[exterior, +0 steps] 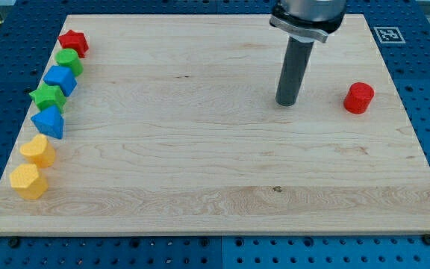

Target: Tap the red star at the top left

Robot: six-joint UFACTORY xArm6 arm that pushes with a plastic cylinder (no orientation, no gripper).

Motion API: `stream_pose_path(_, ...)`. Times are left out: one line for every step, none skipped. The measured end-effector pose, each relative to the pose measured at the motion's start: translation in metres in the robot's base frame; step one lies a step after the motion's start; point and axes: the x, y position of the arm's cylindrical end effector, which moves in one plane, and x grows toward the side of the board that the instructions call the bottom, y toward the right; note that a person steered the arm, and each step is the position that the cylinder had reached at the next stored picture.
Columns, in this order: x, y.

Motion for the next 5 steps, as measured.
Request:
stream_pose_path(-0.013, -0.005)
stream_pose_path(-0.026, -0.008)
stream_pose_path(-0.029, -0.008)
stream_pose_path(-0.030, -0.012)
stream_pose_path(-0.037, -0.035)
